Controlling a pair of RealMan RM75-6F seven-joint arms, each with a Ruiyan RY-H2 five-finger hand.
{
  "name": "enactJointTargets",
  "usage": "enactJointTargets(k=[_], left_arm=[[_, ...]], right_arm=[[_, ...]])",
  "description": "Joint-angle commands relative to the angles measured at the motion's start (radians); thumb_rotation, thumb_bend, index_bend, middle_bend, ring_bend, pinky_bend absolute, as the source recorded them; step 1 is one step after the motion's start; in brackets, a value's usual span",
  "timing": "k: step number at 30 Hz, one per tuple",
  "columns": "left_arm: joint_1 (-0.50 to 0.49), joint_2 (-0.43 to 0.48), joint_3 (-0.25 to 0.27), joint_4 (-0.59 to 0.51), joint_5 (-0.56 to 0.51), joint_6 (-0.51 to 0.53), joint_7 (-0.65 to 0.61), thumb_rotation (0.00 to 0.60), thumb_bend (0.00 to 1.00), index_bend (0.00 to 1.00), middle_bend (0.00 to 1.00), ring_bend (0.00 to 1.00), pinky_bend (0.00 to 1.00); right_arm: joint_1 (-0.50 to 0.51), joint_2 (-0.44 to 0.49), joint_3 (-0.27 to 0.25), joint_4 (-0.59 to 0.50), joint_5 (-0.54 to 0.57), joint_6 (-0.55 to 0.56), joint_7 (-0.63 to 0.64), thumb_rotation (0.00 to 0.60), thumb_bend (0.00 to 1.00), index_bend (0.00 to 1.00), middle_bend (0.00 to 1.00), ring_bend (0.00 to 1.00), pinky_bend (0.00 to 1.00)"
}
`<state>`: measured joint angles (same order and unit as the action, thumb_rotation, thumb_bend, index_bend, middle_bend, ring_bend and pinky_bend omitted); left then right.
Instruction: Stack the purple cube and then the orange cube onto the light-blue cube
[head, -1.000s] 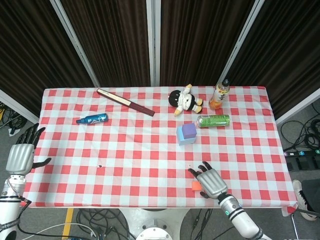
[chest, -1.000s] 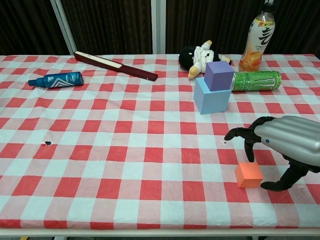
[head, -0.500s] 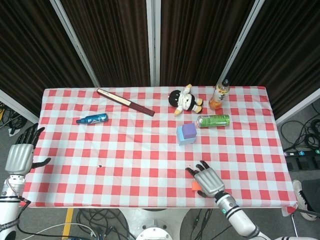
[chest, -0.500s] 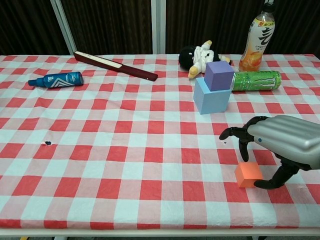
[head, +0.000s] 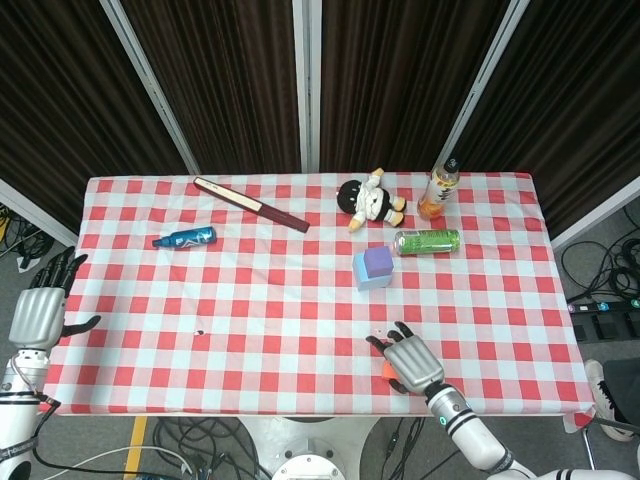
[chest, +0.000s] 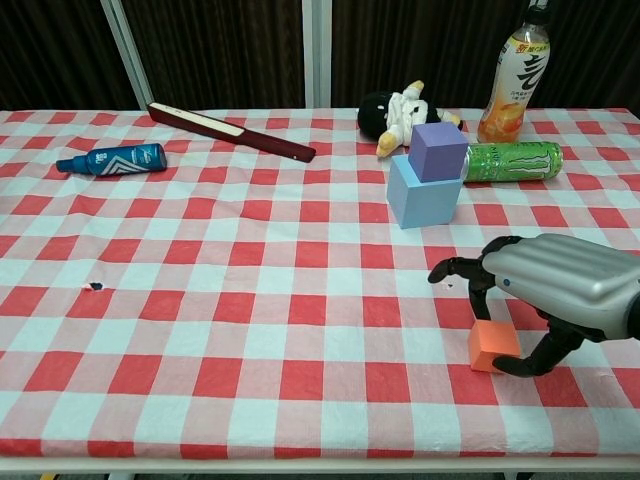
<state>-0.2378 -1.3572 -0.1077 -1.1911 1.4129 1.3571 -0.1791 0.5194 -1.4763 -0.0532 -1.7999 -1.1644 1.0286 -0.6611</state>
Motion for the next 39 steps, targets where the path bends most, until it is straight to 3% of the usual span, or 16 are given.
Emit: enactJointTargets(k=[1,7,11,17,21,25,29,39], left_arm=[[0.0,-0.001,0.0,0.001,0.0,-0.001,-0.001,0.6,0.0,0.16,0.12,0.08,0.18],[0.0,-0.002,0.001,0.002,0.001,-0.001,-0.001,0.6,0.0,0.16,0.12,0.08,0.18],[0.0,-0.001,0.0,0.002,-0.001,-0.001,-0.002,0.6,0.0,0.16,0.12,0.08,0.18],[0.0,-0.002,0.0,0.001,-0.001,-0.003,-0.001,0.6,0.0,0.16,0.12,0.08,0.18],[-0.002,-0.005,0.003,0.002,0.002,-0.008,0.001,0.6,0.0,0.16,0.12,0.08,0.18],[-0.003,-0.007,0.003,0.006,-0.002,-0.012,0.0,0.6,0.0,0.16,0.12,0.08,0.18],[-0.003,-0.009,0.002,0.013,-0.007,-0.02,0.0,0.6,0.0,0.16,0.12,0.08,0.18],[-0.009,-0.027,0.005,0.043,-0.016,-0.044,0.0,0.6,0.0,0.16,0.12,0.08,0.18]], right_arm=[[-0.002,0.005,-0.001,-0.006,-0.006,0.009,0.001,0.6,0.2,0.15,0.49,0.21,0.1],[-0.003,0.036,0.002,-0.039,-0.017,0.027,0.0,0.6,0.2,0.15,0.5,0.21,0.1],[0.015,0.093,0.037,-0.1,-0.042,0.046,-0.004,0.6,0.2,0.15,0.5,0.21,0.1],[0.08,0.23,0.139,-0.218,-0.016,0.021,0.012,0.6,0.2,0.16,0.5,0.21,0.1],[0.157,0.335,0.223,-0.234,0.052,-0.101,0.121,0.6,0.19,0.16,0.5,0.21,0.1],[0.249,0.429,0.298,-0.175,0.089,-0.26,0.239,0.6,0.19,0.16,0.5,0.21,0.1],[0.317,0.471,0.335,-0.082,0.076,-0.375,0.325,0.6,0.19,0.16,0.5,0.21,0.1],[0.424,0.431,0.349,0.162,-0.028,-0.522,0.488,0.6,0.2,0.17,0.5,0.21,0.1]])
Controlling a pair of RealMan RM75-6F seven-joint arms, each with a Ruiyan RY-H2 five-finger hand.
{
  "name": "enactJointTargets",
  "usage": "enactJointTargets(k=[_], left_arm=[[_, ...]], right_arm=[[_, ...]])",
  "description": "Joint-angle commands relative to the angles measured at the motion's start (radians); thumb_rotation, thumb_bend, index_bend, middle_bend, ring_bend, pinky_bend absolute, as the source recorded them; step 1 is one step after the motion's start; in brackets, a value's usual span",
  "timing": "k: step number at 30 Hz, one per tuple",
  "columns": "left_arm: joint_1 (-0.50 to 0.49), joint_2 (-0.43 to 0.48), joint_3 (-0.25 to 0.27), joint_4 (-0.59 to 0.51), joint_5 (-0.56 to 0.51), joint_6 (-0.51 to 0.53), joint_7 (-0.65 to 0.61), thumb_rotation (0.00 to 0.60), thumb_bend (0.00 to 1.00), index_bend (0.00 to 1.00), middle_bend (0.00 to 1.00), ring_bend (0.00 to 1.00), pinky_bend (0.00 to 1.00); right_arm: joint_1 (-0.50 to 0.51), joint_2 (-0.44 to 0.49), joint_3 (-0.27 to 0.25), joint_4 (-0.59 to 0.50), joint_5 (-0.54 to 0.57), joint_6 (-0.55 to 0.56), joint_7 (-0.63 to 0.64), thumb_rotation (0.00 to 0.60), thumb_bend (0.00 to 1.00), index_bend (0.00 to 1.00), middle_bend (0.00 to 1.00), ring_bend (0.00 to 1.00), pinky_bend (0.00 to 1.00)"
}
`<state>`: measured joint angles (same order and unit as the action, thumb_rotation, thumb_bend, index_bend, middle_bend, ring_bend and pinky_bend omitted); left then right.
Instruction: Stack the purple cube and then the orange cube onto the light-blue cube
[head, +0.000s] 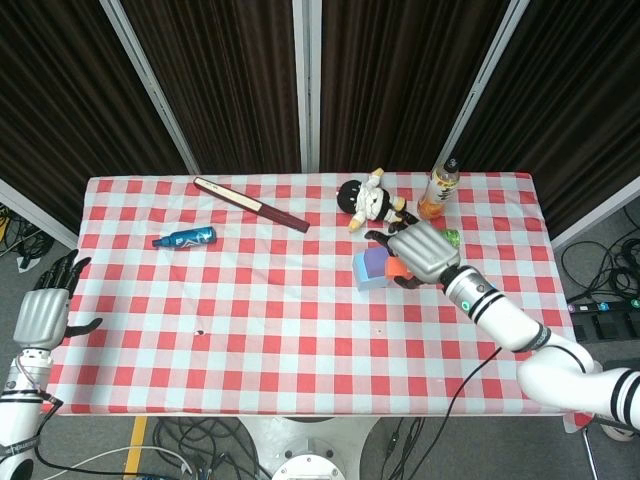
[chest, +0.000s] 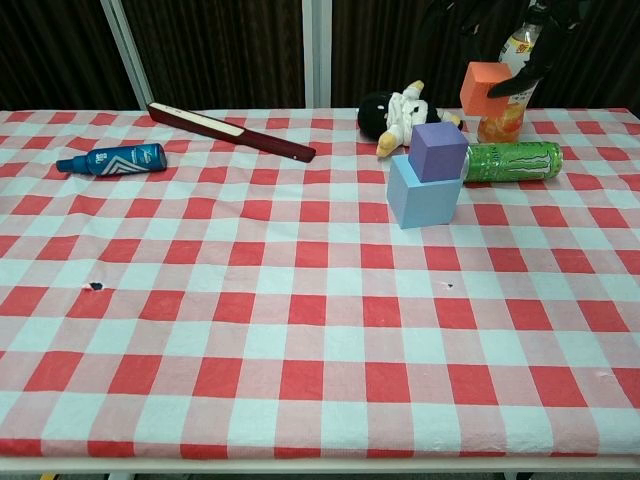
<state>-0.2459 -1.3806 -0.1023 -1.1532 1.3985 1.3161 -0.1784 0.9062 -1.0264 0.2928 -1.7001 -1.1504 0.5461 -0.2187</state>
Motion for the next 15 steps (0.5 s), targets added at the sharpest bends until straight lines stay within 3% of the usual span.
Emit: enactJointTargets(k=[1,15], left_arm=[[-0.001,-0.005,0.0,0.01,-0.003,-0.005,-0.001,0.6,0.0,0.16,0.12,0.08,0.18],[-0.002,-0.016,-0.003,0.038,-0.009,-0.012,-0.016,0.6,0.0,0.16,0.12,0.08,0.18]], right_arm=[[0.047,-0.028,0.001,0.083,-0.052,-0.052,0.062,0.6,0.2,0.17,0.5,0.21,0.1],[0.128,-0.146,-0.04,0.289,-0.174,-0.115,0.222,0.6,0.2,0.18,0.5,0.21,0.12]])
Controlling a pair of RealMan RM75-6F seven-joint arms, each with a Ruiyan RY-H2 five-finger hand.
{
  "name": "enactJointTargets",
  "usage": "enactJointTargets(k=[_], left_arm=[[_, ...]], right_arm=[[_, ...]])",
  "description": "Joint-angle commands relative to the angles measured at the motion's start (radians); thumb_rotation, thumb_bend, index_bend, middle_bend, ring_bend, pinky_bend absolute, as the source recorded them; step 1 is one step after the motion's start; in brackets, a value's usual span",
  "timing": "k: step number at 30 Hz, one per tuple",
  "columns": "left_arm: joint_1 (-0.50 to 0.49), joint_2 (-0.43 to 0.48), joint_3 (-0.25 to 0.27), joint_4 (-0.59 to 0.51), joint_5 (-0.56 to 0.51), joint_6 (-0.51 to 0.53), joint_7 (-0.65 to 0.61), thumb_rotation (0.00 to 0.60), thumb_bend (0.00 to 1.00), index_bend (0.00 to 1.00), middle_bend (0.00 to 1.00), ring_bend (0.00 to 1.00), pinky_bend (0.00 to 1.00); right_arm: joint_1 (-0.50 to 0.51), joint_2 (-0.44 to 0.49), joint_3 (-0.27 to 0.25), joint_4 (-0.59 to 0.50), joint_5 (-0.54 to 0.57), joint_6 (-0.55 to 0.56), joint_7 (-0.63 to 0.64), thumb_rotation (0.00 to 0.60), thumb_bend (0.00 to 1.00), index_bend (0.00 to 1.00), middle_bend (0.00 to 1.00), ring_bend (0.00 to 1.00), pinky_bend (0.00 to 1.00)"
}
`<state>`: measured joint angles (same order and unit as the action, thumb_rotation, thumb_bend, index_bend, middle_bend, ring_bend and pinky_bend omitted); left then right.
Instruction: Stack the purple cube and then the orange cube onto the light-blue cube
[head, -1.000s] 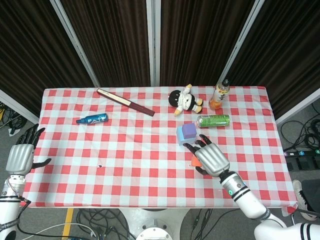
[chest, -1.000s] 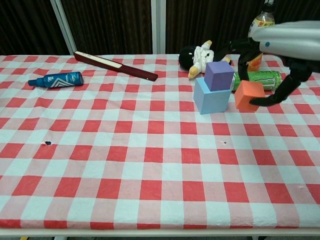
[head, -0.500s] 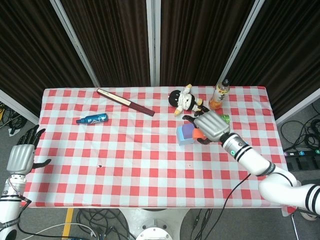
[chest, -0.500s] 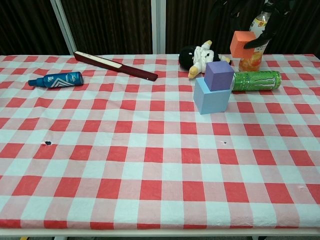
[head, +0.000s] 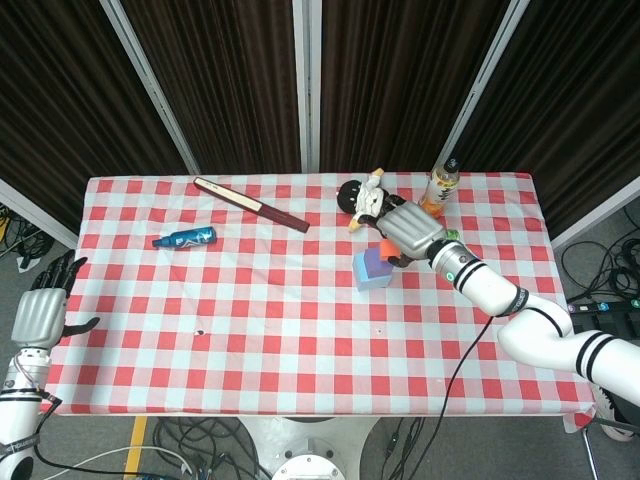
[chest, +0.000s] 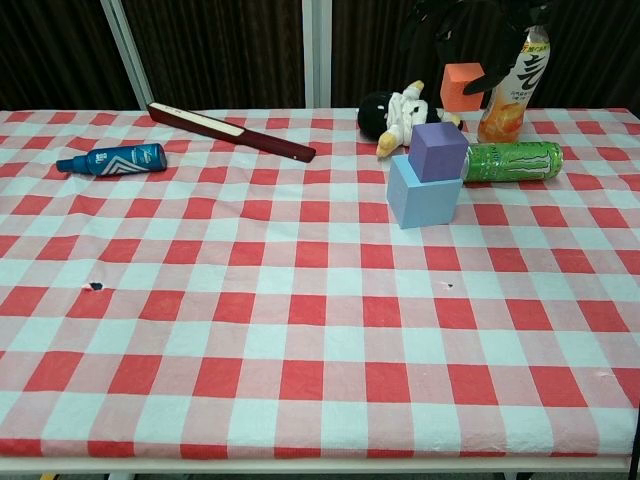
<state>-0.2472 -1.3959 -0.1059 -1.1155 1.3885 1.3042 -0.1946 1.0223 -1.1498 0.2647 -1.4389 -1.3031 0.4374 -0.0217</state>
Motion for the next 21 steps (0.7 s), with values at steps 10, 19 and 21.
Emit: enactJointTargets(k=[10,19,21], left_arm=[[0.0,0.0,0.002,-0.003,0.008,0.006,-0.011,0.6,0.0,0.16,0.12,0.08,0.18],[0.0,-0.003,0.0,0.002,0.005,0.003,-0.006,0.6,0.0,0.16,0.12,0.08,0.18],[0.0,-0.003,0.001,0.004,0.004,0.002,-0.006,0.6,0.0,0.16,0.12,0.08,0.18]], right_arm=[[0.037,-0.082,-0.05,0.119,-0.09,-0.006,0.13,0.6,0.2,0.18,0.5,0.21,0.12],[0.058,-0.1,-0.079,0.154,-0.147,0.013,0.202,0.6,0.19,0.18,0.5,0.22,0.12],[0.061,-0.105,-0.086,0.163,-0.155,0.016,0.218,0.6,0.2,0.18,0.5,0.22,0.12]])
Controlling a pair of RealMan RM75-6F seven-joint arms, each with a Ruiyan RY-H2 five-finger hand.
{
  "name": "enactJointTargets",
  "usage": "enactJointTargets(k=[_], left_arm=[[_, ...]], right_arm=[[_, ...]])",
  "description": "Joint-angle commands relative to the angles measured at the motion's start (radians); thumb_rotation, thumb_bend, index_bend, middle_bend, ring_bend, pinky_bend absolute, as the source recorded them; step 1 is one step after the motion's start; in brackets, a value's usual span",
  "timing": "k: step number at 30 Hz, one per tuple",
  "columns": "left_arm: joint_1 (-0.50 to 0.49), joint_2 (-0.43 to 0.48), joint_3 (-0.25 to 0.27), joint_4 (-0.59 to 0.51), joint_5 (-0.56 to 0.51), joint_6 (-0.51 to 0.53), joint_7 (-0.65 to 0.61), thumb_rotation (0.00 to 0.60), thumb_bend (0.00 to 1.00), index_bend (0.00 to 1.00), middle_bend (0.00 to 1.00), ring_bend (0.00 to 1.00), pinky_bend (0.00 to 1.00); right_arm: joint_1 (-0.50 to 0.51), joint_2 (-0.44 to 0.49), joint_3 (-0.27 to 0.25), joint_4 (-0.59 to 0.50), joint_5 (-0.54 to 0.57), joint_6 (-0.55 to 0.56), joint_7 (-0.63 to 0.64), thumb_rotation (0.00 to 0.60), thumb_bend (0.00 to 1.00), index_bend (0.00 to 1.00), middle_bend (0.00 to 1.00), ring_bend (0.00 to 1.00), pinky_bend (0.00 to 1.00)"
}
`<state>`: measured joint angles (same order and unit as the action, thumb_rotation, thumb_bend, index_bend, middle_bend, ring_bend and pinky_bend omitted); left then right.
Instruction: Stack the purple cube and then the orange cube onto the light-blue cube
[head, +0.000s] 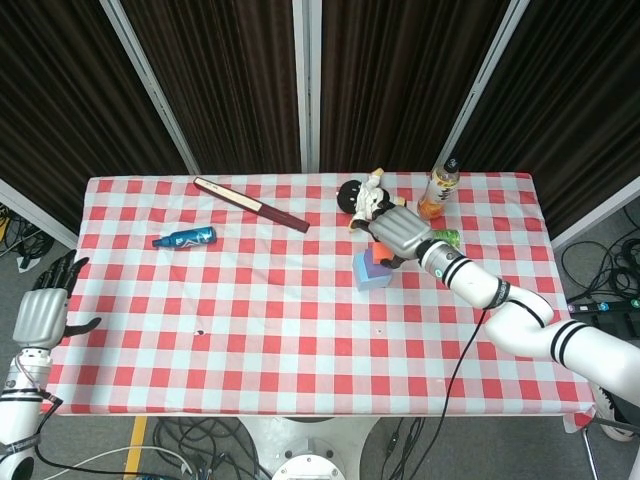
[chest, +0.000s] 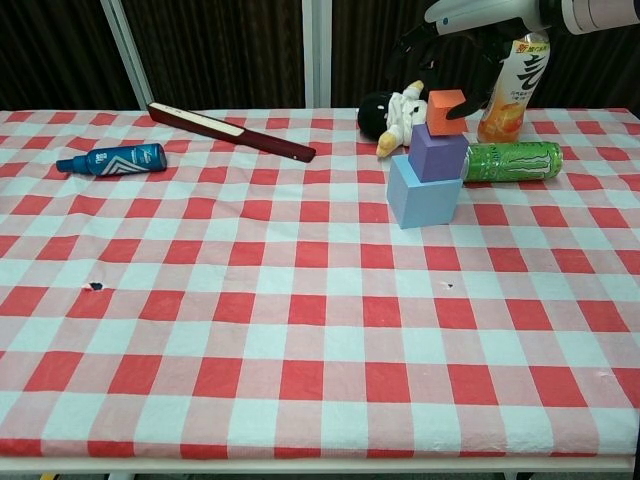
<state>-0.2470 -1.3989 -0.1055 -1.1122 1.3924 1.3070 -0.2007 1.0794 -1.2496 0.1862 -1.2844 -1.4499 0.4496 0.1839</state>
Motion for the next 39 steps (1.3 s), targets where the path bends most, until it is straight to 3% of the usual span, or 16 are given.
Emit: enactJointTargets(k=[1,9,17,27,30,34,37,39], left_arm=[[0.0,-0.001,0.0,0.002,-0.001,-0.002,0.0,0.6,0.0,0.16,0.12,0.08,0.18],[-0.001,-0.005,0.0,0.011,-0.004,-0.007,0.0,0.6,0.0,0.16,0.12,0.08,0.18],[-0.003,-0.008,0.001,0.015,-0.002,-0.011,-0.004,0.6,0.0,0.16,0.12,0.08,0.18],[-0.003,-0.006,0.002,0.01,0.004,-0.006,-0.003,0.6,0.0,0.16,0.12,0.08,0.18],[-0.003,-0.004,0.004,0.004,0.009,-0.001,-0.002,0.6,0.0,0.16,0.12,0.08,0.18],[-0.003,-0.002,0.005,-0.004,0.015,0.004,-0.001,0.6,0.0,0.16,0.12,0.08,0.18],[-0.005,-0.002,0.009,-0.008,0.021,0.004,0.002,0.6,0.0,0.16,0.12,0.08,0.18],[-0.007,-0.004,0.013,-0.009,0.027,0.005,0.009,0.6,0.0,0.16,0.12,0.08,0.18]], right_arm=[[0.005,-0.007,-0.011,0.012,-0.012,0.005,0.019,0.6,0.2,0.18,0.5,0.22,0.12],[0.02,-0.023,-0.037,0.044,-0.039,0.017,0.065,0.6,0.18,0.18,0.49,0.21,0.12],[0.036,-0.012,-0.058,0.047,-0.047,0.009,0.085,0.6,0.0,0.1,0.3,0.07,0.12],[0.024,0.078,-0.043,-0.043,-0.022,0.056,0.08,0.6,0.0,0.04,0.18,0.0,0.11],[-0.02,0.166,-0.026,-0.141,0.011,0.125,0.042,0.6,0.0,0.04,0.18,0.0,0.1],[-0.15,0.299,-0.029,-0.351,0.108,0.305,-0.167,0.6,0.0,0.04,0.18,0.0,0.1],[-0.293,0.335,-0.057,-0.516,0.211,0.534,-0.394,0.6,0.01,0.04,0.17,0.0,0.1],[-0.394,0.295,-0.088,-0.575,0.246,0.712,-0.533,0.6,0.02,0.04,0.16,0.0,0.09]])
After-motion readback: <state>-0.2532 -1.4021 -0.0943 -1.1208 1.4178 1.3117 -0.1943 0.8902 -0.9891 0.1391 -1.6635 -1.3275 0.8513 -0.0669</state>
